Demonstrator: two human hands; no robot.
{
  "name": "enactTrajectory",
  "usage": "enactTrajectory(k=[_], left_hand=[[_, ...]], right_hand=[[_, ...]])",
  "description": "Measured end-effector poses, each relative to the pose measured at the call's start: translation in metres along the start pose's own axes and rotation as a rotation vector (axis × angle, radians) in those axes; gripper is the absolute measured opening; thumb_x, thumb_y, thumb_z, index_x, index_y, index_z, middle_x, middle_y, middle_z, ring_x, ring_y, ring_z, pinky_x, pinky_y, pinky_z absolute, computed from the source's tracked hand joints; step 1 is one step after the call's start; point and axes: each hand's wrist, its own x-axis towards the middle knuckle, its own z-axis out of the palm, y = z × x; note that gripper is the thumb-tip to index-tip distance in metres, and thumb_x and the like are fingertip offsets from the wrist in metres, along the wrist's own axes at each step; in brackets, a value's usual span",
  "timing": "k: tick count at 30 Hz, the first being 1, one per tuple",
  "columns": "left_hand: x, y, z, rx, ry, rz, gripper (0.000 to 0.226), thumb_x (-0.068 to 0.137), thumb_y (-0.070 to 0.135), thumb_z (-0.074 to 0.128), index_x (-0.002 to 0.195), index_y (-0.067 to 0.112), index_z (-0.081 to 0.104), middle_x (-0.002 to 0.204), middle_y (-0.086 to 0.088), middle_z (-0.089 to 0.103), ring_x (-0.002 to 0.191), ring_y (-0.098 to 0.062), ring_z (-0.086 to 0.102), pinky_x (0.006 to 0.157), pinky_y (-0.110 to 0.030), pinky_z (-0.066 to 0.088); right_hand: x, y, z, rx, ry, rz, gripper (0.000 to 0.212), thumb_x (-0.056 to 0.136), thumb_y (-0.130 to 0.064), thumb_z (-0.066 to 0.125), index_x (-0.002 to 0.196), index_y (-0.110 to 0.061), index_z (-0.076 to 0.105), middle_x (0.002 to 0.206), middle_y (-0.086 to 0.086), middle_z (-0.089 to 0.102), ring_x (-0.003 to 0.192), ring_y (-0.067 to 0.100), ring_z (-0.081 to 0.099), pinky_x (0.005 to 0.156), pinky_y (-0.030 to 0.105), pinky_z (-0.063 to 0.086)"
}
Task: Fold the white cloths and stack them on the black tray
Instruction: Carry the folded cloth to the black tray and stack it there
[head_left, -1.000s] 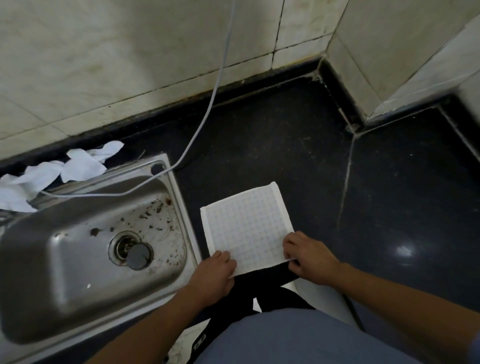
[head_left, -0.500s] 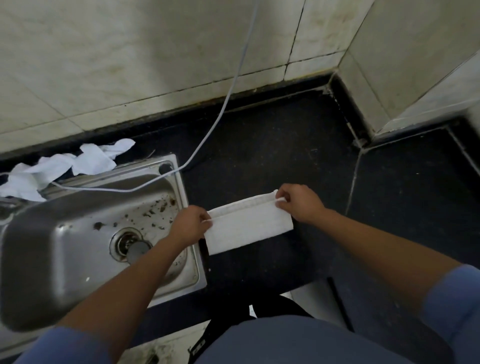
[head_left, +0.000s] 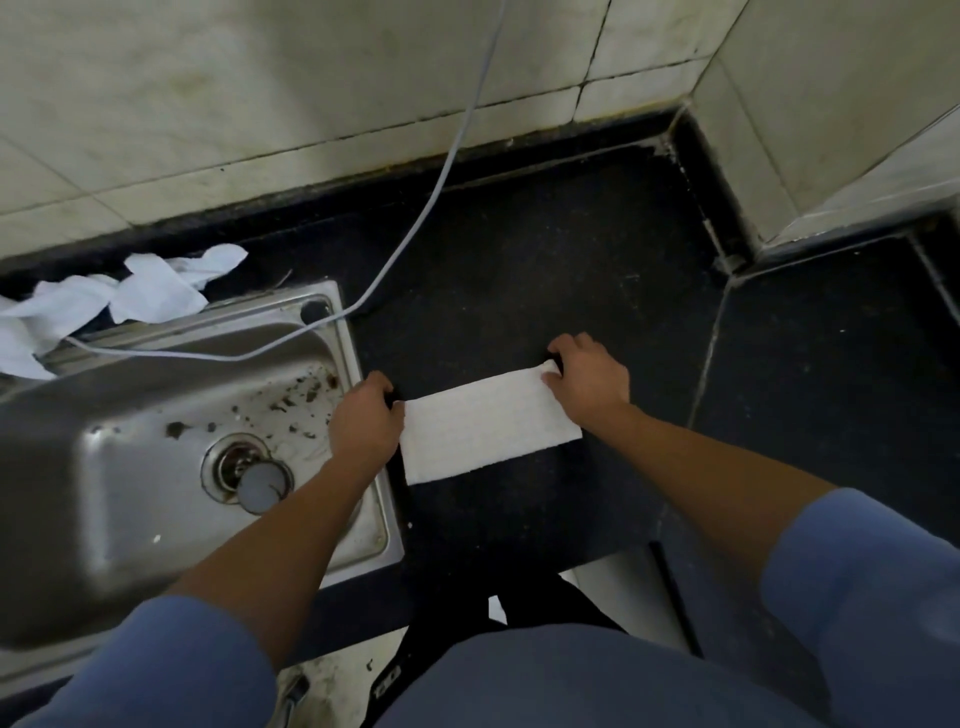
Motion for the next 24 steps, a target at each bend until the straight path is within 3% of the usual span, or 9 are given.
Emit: enactTrajectory(k=[2, 4, 6, 9, 14, 19, 22, 24], left_hand=[[-0.011, 0.003, -0.006, 0.025, 0.058, 0.132, 0.013, 0.088, 0.020, 0.058, 0.099, 0.013, 0.057, 0.096, -0.008, 0.058, 0.083, -0.027, 0.058, 0.071, -0.040, 0.051], [-0.027, 0.011, -0.007, 0.111, -0.031, 0.285, 0.011, 0.089, 0.020, 0.056, 0.098, 0.016, 0.059, 0.097, -0.004, 0.058, 0.083, -0.023, 0.059, 0.071, -0.037, 0.051], [-0.044, 0.018, 0.001, 0.231, -0.190, 0.378, 0.011, 0.091, 0.021, 0.052, 0.099, 0.017, 0.059, 0.098, -0.003, 0.061, 0.085, -0.021, 0.060, 0.075, -0.034, 0.051], [-0.058, 0.009, 0.015, 0.283, -0.336, 0.349, 0.012, 0.093, 0.020, 0.048, 0.095, 0.015, 0.058, 0.098, -0.005, 0.063, 0.088, -0.022, 0.060, 0.075, -0.033, 0.049], [-0.061, -0.019, 0.013, 0.261, -0.255, 0.296, 0.018, 0.092, 0.031, 0.055, 0.090, 0.013, 0.057, 0.092, -0.004, 0.058, 0.082, -0.023, 0.059, 0.068, -0.034, 0.046], [-0.061, -0.022, 0.007, 0.337, -0.090, 0.537, 0.020, 0.066, 0.015, 0.080, 0.079, 0.011, 0.066, 0.088, -0.007, 0.058, 0.074, -0.025, 0.060, 0.050, -0.033, 0.052], [-0.055, -0.012, 0.003, 0.412, -0.078, 0.644, 0.032, 0.060, 0.016, 0.084, 0.089, 0.011, 0.071, 0.102, -0.012, 0.064, 0.086, -0.030, 0.063, 0.066, -0.035, 0.055], [-0.052, -0.009, 0.004, 0.456, -0.146, 0.631, 0.038, 0.068, 0.020, 0.079, 0.103, 0.011, 0.069, 0.122, -0.017, 0.059, 0.107, -0.034, 0.059, 0.083, -0.040, 0.051]], right_hand=[[-0.010, -0.003, -0.004, -0.008, 0.083, -0.080, 0.033, 0.092, -0.029, 0.056, 0.124, -0.020, 0.052, 0.121, 0.004, 0.049, 0.110, 0.022, 0.049, 0.076, 0.036, 0.048], [-0.023, -0.011, -0.004, 0.043, 0.100, -0.190, 0.023, 0.092, -0.025, 0.056, 0.114, -0.019, 0.058, 0.115, 0.003, 0.051, 0.102, 0.020, 0.052, 0.074, 0.036, 0.050], [-0.037, -0.021, 0.006, 0.080, -0.014, -0.275, 0.014, 0.093, -0.022, 0.053, 0.104, -0.018, 0.061, 0.107, 0.002, 0.056, 0.092, 0.023, 0.059, 0.074, 0.035, 0.050], [-0.054, -0.023, 0.025, 0.067, -0.257, -0.288, 0.015, 0.093, -0.022, 0.051, 0.100, -0.017, 0.063, 0.106, 0.004, 0.061, 0.093, 0.026, 0.061, 0.077, 0.036, 0.049], [-0.054, 0.025, 0.019, 0.109, -0.185, -0.122, 0.011, 0.089, -0.025, 0.061, 0.096, -0.018, 0.066, 0.103, 0.002, 0.063, 0.093, 0.023, 0.061, 0.081, 0.034, 0.049], [-0.040, 0.032, 0.002, 0.051, -0.103, -0.012, 0.013, 0.089, -0.029, 0.060, 0.097, -0.019, 0.062, 0.102, 0.003, 0.060, 0.092, 0.024, 0.061, 0.077, 0.035, 0.048], [-0.029, 0.012, 0.000, 0.097, -0.045, 0.120, 0.034, 0.088, -0.038, 0.062, 0.114, -0.018, 0.056, 0.110, 0.004, 0.058, 0.098, 0.024, 0.060, 0.079, 0.037, 0.050], [-0.025, 0.000, 0.003, 0.110, -0.095, 0.215, 0.042, 0.086, -0.037, 0.064, 0.121, -0.017, 0.053, 0.115, 0.006, 0.060, 0.102, 0.027, 0.060, 0.079, 0.036, 0.050]])
